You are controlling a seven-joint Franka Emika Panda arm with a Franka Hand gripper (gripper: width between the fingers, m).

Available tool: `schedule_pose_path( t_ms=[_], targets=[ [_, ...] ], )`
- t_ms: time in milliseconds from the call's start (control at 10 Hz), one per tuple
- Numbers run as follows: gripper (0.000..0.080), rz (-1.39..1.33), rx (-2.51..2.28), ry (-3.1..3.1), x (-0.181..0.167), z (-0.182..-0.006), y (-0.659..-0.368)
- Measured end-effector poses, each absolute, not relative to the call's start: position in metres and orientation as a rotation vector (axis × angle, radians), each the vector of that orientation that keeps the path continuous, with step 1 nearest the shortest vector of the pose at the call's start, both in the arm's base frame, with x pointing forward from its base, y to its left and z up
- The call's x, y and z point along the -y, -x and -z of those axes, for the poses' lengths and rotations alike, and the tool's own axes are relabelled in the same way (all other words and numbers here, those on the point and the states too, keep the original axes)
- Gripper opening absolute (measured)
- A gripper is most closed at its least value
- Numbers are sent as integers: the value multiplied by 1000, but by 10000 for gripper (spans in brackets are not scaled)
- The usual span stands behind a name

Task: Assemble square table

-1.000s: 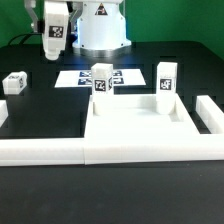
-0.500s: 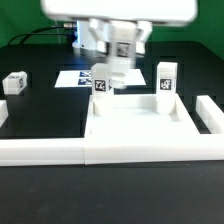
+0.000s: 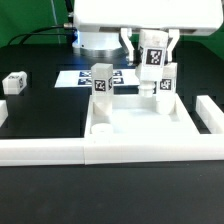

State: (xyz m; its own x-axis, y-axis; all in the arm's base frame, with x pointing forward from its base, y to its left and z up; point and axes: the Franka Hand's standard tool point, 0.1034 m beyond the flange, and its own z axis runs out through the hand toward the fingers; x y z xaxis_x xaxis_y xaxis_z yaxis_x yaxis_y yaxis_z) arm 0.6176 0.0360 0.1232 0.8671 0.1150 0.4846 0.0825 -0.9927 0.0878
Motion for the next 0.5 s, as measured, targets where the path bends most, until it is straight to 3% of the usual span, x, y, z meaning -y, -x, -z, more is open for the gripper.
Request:
schedule_pose_path(
  t_ms=[200,300,400,500],
  targets=[
    [287,-770,-169,-2975,-38,-121,-616],
    [287,-741,-186,-2993,-40,-111,-610],
    [287,-725,-210,-3037,-50,-101,-608],
    [287,-750,-228,-3094,-72,-102,-617]
  ],
)
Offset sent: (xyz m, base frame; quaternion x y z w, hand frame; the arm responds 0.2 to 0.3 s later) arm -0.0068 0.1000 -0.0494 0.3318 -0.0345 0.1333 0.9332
